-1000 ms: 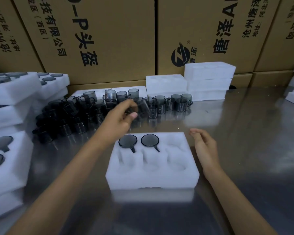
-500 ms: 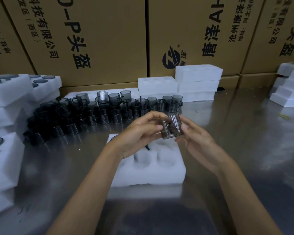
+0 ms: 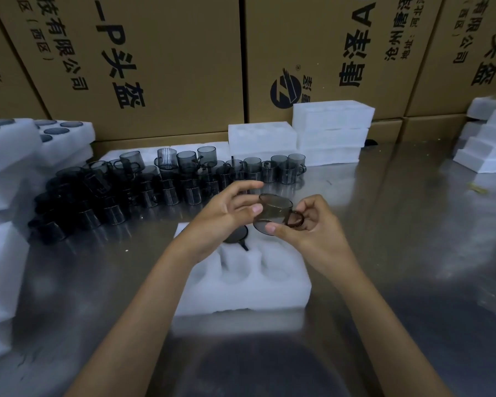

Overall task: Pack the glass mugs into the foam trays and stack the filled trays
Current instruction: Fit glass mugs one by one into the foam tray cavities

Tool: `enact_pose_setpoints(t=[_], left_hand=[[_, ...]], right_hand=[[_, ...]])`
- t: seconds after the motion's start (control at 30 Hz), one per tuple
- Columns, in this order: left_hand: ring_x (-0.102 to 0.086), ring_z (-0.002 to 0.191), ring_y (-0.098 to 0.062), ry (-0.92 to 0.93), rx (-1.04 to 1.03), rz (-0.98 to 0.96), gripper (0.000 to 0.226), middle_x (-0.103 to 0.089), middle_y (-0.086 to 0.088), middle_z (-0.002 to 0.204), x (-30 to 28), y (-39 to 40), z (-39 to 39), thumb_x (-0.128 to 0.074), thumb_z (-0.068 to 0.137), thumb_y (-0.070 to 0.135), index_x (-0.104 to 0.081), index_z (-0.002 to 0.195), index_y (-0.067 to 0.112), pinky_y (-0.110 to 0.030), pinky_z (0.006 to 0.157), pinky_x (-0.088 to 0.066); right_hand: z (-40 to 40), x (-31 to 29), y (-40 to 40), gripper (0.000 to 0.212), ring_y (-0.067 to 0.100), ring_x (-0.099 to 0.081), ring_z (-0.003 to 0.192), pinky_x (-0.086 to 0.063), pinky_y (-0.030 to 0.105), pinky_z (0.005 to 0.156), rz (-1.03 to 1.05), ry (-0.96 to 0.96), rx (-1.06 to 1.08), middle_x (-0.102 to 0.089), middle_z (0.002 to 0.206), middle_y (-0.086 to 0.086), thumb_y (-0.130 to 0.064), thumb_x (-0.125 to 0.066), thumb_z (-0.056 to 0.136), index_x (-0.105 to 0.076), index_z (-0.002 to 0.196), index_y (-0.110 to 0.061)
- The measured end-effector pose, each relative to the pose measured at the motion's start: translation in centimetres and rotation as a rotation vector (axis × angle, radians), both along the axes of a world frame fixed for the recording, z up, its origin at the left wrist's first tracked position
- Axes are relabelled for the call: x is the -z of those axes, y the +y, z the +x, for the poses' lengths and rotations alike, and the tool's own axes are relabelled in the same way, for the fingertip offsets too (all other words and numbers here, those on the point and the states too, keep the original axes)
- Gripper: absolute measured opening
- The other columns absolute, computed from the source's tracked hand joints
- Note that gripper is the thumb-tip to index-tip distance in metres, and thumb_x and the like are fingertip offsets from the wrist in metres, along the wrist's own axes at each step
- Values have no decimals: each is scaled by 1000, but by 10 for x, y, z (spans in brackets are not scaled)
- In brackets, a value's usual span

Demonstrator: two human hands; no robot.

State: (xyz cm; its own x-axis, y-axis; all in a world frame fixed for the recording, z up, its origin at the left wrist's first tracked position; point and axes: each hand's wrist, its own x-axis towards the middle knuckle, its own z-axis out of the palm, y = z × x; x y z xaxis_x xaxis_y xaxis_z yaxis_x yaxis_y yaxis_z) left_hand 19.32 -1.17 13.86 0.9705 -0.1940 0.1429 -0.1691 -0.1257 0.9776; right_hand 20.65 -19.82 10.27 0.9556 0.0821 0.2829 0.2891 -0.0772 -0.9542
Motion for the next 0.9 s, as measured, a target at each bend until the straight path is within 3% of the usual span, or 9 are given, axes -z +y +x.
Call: enact_pose_setpoints(t=[0.1,0.3,0.43,0.5,0.57,0.67,0.73,0.8,0.9], left_hand=[[-61,118,-6,-27,-54,132,37,-67,-1,126,3,0,3,-61,95,6,-59,132,14,-21,106,-44],[-56,122,4,-14,-49,230,44,-63,6,132,4,-4,5,-55,96,0,-57,137,16,-5,97,-40],[-51,124,6,0,-44,253,49,-58,9,138,5,-5,5,-61,95,13,-51,143,19,-6,99,-39],[-52,120,10,-1,-59,256,50,-58,8,137,6,-5,4,-63,95,14,-49,144,16,-3,94,-40],[-53,113,15,2,-63,250,51,-59,8,136,6,-5,4,-63,95,13,-48,144,14,1,87,-39],[-53,117,7,4,-54,257,51,-56,5,140,7,-8,3,-60,97,11,-45,146,12,1,87,-39],[-52,118,6,4,-52,244,50,-54,4,141,7,-10,3,-58,98,9,-44,146,11,2,85,-39],[-50,118,7,5,-49,234,50,-54,3,142,8,-12,4,-55,98,7,-43,146,9,2,85,-38],[-47,121,5,3,-37,234,51,-52,4,142,9,-12,6,-54,98,2,-42,147,9,2,87,-38]], right_hand=[[1,5,-2,58,13,-55,63,-48,24,60,-236,-56,140,-63,74,-3,-38,-94,57,-47,86,-20],[-3,7,1,54,17,-53,59,-46,38,57,-522,-174,221,-58,63,-3,-54,-85,64,-43,72,-20],[-1,8,0,41,10,-59,70,-46,26,61,-483,-182,161,-64,71,-5,-55,-75,78,-54,73,-21],[2,7,-3,36,5,-58,68,-40,18,59,-372,-175,105,-66,70,-5,-48,-64,91,-61,73,-17],[5,7,-9,36,4,-53,65,-36,19,61,-321,-162,97,-64,68,-5,-37,-58,98,-65,71,-13],[11,9,-14,7,5,-58,88,-41,21,75,-333,-140,122,-68,89,-13,-20,-64,94,-70,90,-20],[11,9,-16,24,1,-56,109,-40,11,87,-337,-137,69,-67,114,-17,-18,-64,94,-66,117,-26],[9,8,-17,35,-4,-50,122,-35,4,96,-356,-166,7,-62,128,-17,-18,-61,97,-62,131,-28],[7,7,-18,36,1,-43,134,-32,26,116,-401,-180,-33,-59,135,-14,-17,-60,98,-63,132,-28]])
